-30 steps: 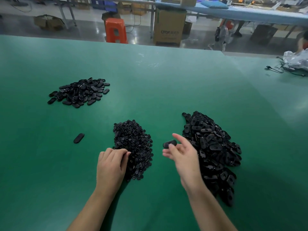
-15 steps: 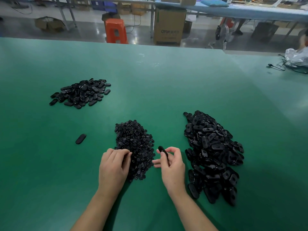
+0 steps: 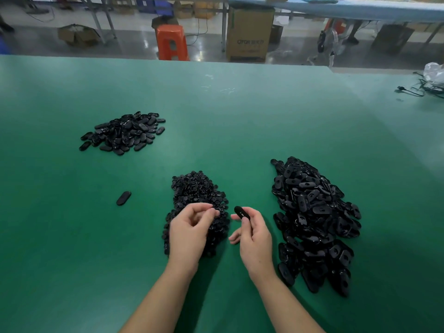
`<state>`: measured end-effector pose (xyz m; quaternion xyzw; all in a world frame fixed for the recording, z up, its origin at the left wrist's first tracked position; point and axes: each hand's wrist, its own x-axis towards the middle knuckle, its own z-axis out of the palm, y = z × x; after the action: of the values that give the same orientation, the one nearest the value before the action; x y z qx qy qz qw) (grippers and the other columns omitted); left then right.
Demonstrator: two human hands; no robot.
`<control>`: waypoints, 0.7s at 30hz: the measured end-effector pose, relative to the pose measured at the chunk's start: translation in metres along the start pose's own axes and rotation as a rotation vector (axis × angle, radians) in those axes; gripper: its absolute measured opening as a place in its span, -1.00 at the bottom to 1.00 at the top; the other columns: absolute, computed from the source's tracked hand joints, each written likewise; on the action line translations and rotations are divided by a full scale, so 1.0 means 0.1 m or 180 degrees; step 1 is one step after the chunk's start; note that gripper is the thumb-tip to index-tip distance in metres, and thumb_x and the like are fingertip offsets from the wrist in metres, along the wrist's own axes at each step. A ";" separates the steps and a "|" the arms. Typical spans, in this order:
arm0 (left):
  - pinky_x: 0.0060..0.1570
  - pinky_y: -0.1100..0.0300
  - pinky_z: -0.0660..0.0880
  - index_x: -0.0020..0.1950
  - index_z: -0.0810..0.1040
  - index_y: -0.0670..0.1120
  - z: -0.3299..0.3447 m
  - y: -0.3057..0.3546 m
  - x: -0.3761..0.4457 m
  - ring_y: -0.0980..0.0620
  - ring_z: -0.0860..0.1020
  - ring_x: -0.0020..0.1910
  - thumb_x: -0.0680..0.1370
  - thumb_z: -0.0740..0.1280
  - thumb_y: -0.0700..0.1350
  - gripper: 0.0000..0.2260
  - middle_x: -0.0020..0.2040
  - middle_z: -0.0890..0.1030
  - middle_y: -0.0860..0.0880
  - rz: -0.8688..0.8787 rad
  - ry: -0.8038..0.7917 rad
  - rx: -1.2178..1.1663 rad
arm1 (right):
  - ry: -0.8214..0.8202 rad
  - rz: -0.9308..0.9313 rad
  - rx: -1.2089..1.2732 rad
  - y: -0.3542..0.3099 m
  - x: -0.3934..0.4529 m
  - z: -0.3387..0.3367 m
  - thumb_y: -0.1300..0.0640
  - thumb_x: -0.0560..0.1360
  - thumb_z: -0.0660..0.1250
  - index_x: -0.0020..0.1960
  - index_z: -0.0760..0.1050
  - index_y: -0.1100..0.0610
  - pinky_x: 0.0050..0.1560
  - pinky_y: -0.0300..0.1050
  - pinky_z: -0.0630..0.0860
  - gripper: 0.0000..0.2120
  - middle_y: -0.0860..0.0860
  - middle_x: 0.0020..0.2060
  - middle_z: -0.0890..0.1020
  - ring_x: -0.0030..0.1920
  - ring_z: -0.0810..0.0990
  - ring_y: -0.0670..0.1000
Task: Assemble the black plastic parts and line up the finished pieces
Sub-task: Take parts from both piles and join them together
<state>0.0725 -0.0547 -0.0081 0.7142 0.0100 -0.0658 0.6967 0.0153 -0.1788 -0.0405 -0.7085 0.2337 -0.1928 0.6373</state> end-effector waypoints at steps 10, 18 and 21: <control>-0.46 0.27 0.35 -0.08 0.66 -0.20 0.34 0.08 -0.15 0.11 0.37 -0.44 0.54 0.42 -0.30 -0.96 -0.33 0.54 -0.10 -0.1191 -0.0458 -0.1184 | 0.0372 -0.0102 -0.0180 0.06 0.03 -0.02 0.12 0.61 0.37 -0.06 0.44 -0.02 -0.29 -0.26 0.51 -0.87 -0.06 -0.26 0.68 -0.30 0.63 -0.08; -0.46 0.35 0.45 0.01 0.62 -0.29 0.34 0.10 -0.19 0.19 0.51 -0.48 0.57 0.35 -0.37 -0.93 -0.24 0.68 -0.11 -0.1073 -0.0474 -0.1190 | 0.0345 0.0009 -0.0024 0.05 0.02 -0.02 0.19 0.65 0.28 0.02 0.51 -0.14 -0.06 0.00 0.62 -0.78 -0.07 -0.20 0.72 -0.25 0.71 -0.04; -0.45 0.35 0.45 -0.01 0.64 -0.25 0.34 0.07 -0.20 0.20 0.52 -0.47 0.57 0.36 -0.35 -0.92 -0.33 0.65 0.00 -0.0988 -0.0502 -0.0926 | 0.0304 0.0068 0.0217 0.03 0.00 -0.05 0.15 0.65 0.26 -0.07 0.48 -0.09 -0.20 0.15 0.63 -0.83 0.06 -0.26 0.69 -0.36 0.67 0.12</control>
<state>0.0509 -0.0870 0.0006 0.5887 0.0746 -0.2257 0.7726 0.0124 -0.1828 -0.0429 -0.6739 0.2646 -0.2274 0.6513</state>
